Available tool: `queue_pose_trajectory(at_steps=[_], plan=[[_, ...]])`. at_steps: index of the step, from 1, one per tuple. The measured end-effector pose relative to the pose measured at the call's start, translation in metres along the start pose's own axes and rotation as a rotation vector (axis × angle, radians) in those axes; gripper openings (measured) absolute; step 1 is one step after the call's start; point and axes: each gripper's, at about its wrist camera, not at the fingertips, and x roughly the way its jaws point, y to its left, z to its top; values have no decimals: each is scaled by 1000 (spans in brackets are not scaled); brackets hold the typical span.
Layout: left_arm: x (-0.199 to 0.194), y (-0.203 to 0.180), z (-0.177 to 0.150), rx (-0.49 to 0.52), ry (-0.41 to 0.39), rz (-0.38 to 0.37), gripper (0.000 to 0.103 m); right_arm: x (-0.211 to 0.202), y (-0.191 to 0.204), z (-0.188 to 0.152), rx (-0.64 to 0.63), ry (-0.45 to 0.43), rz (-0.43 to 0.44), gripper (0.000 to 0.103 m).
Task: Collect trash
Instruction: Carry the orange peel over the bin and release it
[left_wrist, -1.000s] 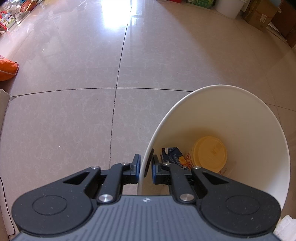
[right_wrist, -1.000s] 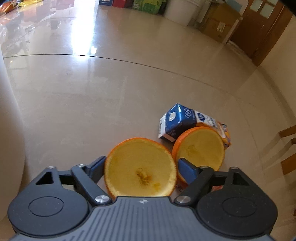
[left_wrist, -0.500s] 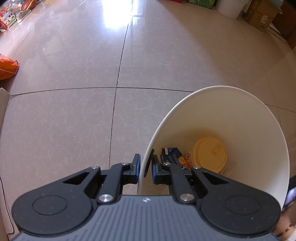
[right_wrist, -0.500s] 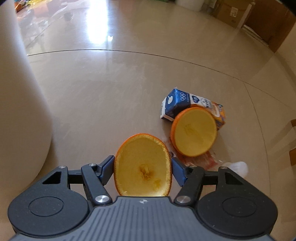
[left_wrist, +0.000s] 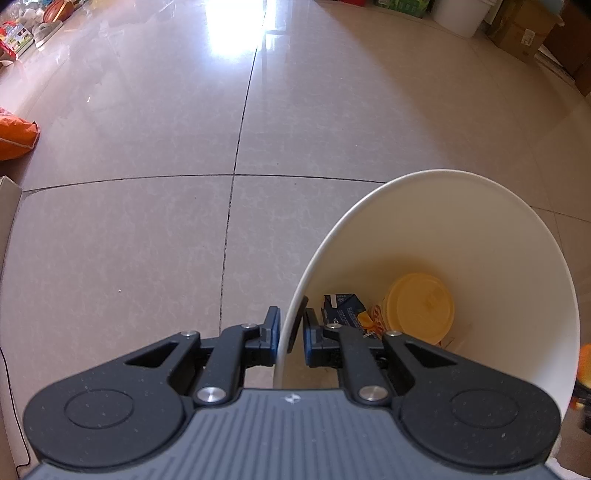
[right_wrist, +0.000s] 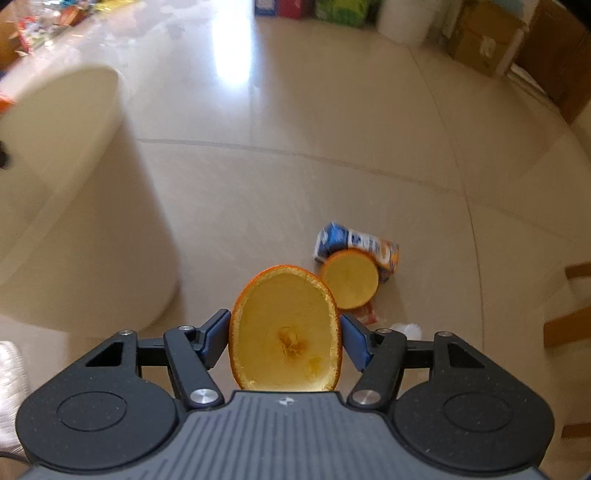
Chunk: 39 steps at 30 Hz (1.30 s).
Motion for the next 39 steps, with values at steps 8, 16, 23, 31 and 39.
queue_pose_trajectory(at_steps=[8,16,23,31,39], plan=[[1,-3,0,7,-1,6,11,-92,28,40,-81,-122,114,69],[1,-3,-1,10,-2,9,11,-121,80,68,-187,-170,219,69],[2,-7,-1,22,-4,18,11,-127,128,79,-240,-192,302,75],[4,-9,-3,26,-6,25,11,-130,119,79,-232,-219,286,88],[4,-14,-5,34,-10,29,11,-110,70,69,-104,-182,227,89]])
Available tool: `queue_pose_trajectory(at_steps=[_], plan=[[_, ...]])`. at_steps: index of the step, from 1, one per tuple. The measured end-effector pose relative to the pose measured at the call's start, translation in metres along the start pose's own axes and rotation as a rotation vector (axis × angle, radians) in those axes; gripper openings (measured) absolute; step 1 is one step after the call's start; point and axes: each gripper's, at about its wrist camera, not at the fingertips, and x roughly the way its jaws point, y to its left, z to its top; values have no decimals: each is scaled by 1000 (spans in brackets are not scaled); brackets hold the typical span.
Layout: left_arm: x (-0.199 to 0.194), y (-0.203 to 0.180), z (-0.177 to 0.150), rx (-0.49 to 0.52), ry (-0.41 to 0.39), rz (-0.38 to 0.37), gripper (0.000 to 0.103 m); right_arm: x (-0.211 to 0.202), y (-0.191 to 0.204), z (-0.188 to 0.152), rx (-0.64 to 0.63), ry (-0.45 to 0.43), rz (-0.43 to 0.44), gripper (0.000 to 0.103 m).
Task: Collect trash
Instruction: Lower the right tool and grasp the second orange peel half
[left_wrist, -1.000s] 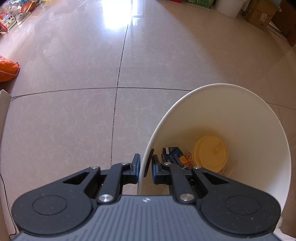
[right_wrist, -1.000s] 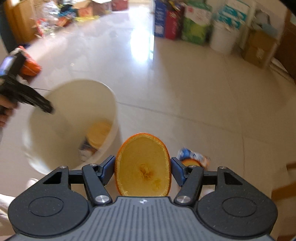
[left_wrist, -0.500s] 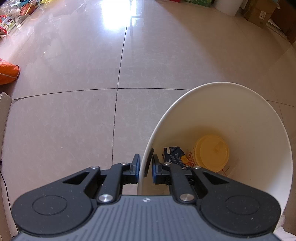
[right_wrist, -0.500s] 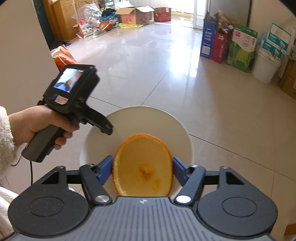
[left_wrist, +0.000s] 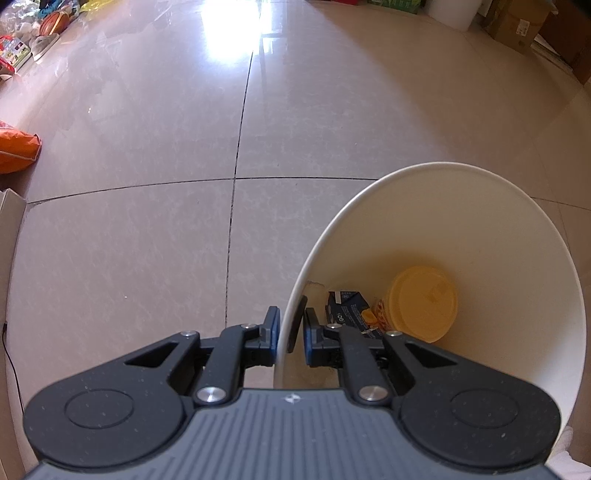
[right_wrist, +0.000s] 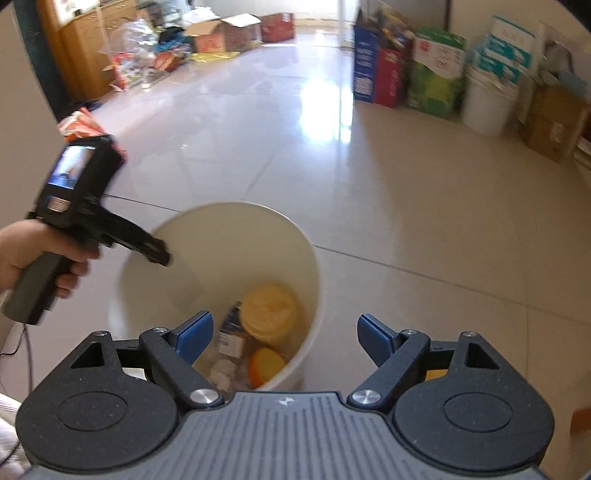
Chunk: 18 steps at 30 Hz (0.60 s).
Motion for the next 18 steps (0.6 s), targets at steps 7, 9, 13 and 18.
queue_pose_trajectory(at_steps=[7,9,13,18], plan=[[-1,2,0,0,-3,-4,11,15,-59,-23,100,34,-56,89],[-1,3,0,-2,-2,-5,11,24,-80,-30,141,46,-63,89],[-2,6,1,-10,0,-11,11,49,-121,-48,270,60,-72,90],[-3,8,2,-13,3,-13,11,91,-161,-73,405,78,-68,90]])
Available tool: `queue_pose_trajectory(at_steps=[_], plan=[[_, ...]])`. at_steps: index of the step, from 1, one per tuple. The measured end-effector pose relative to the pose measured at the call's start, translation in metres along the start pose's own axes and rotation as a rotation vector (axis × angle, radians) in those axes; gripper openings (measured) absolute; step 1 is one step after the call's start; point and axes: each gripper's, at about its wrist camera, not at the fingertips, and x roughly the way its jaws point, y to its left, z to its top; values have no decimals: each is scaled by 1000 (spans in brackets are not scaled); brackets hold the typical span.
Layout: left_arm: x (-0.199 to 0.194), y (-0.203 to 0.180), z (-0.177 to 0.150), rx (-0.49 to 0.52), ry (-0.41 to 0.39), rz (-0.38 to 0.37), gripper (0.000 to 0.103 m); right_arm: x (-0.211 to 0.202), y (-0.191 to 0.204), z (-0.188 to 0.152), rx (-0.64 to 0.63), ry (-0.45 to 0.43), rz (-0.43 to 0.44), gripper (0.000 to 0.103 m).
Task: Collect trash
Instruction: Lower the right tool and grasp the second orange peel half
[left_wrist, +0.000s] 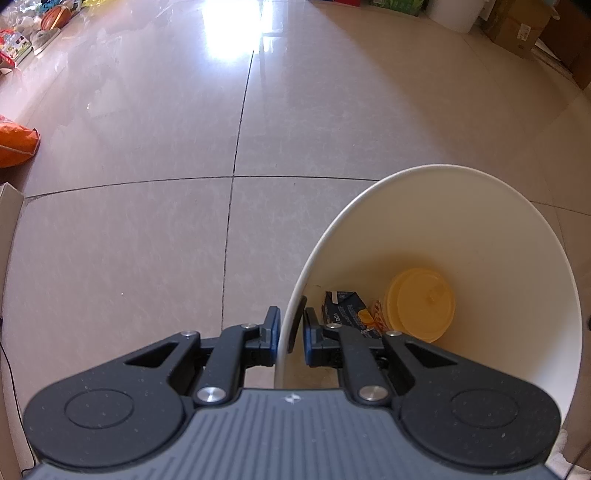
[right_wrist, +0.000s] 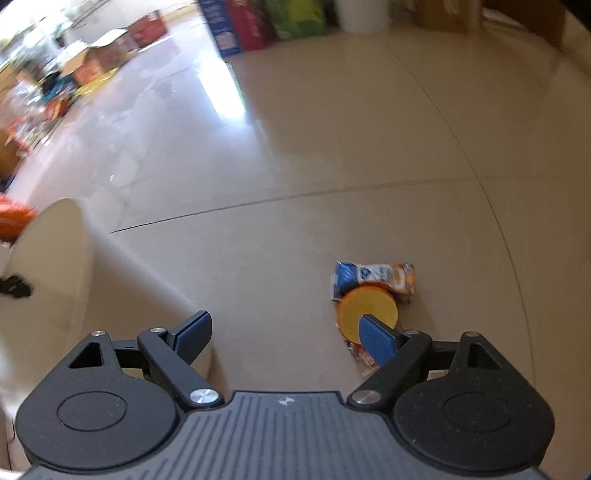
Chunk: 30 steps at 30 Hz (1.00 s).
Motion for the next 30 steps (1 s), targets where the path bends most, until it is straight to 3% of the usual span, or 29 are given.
queue_pose_trajectory(at_steps=[18,30], plan=[[-3,4,2,-21,0,-17,10,150,-72,-26,82,49,-127,90],[-1,1,0,-9,-4,-7,11,188,-83,-36,84,58,-172,90]])
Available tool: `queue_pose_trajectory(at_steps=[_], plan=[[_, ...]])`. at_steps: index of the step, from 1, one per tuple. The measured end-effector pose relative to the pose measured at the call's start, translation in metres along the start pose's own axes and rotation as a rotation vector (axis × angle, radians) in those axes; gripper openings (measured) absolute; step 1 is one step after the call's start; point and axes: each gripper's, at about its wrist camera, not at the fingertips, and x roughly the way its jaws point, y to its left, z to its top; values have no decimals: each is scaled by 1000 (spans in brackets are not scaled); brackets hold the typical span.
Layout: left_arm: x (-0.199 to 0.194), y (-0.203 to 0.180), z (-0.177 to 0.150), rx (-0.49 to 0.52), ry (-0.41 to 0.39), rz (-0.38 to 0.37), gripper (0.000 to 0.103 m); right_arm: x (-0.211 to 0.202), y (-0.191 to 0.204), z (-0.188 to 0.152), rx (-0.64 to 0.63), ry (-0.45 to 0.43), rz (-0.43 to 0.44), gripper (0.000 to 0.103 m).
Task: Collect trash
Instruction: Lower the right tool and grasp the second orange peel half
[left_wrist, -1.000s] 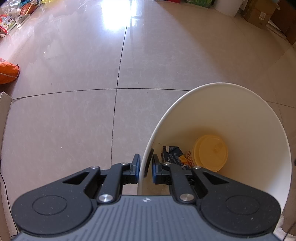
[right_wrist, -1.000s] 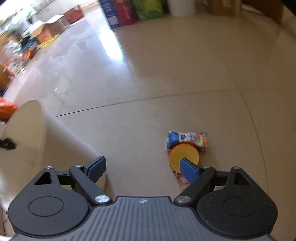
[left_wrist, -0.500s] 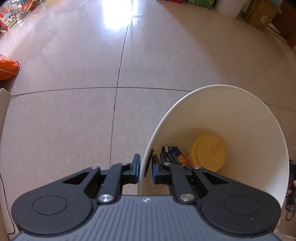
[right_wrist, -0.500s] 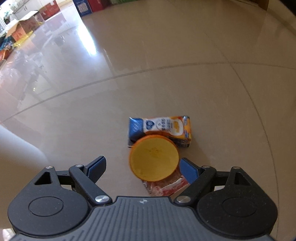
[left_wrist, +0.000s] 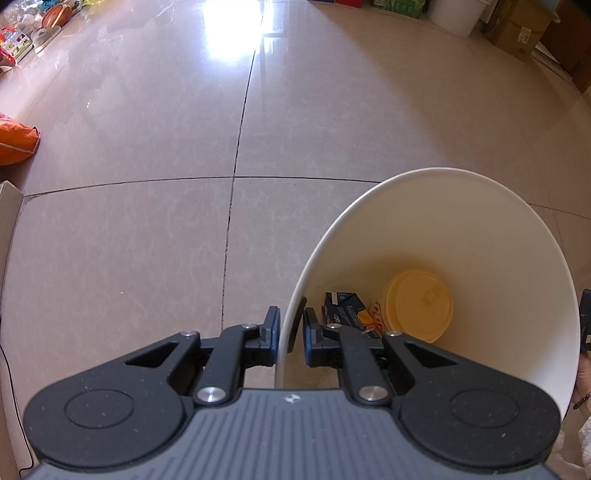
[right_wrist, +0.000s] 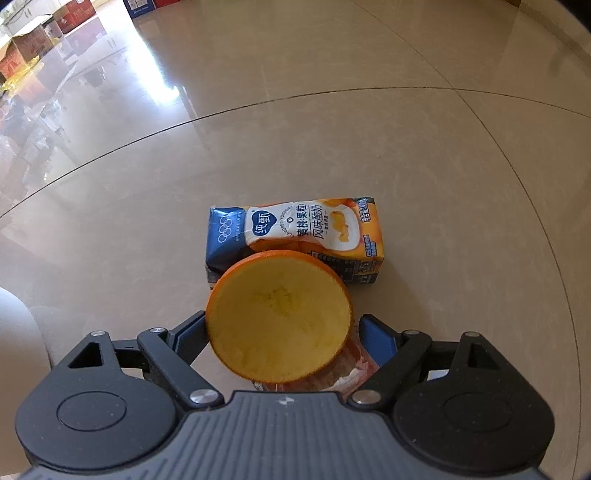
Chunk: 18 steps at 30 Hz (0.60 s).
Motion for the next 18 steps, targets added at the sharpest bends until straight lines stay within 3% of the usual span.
queue_pose_trajectory(at_steps=[10,18], plan=[[0,0,-1,-4,-2,0,11,0,9,4,-47,8,-20,78],[-2,-3,-1,11,-7,10,11,-45,25,2,-114,38,-24,77]])
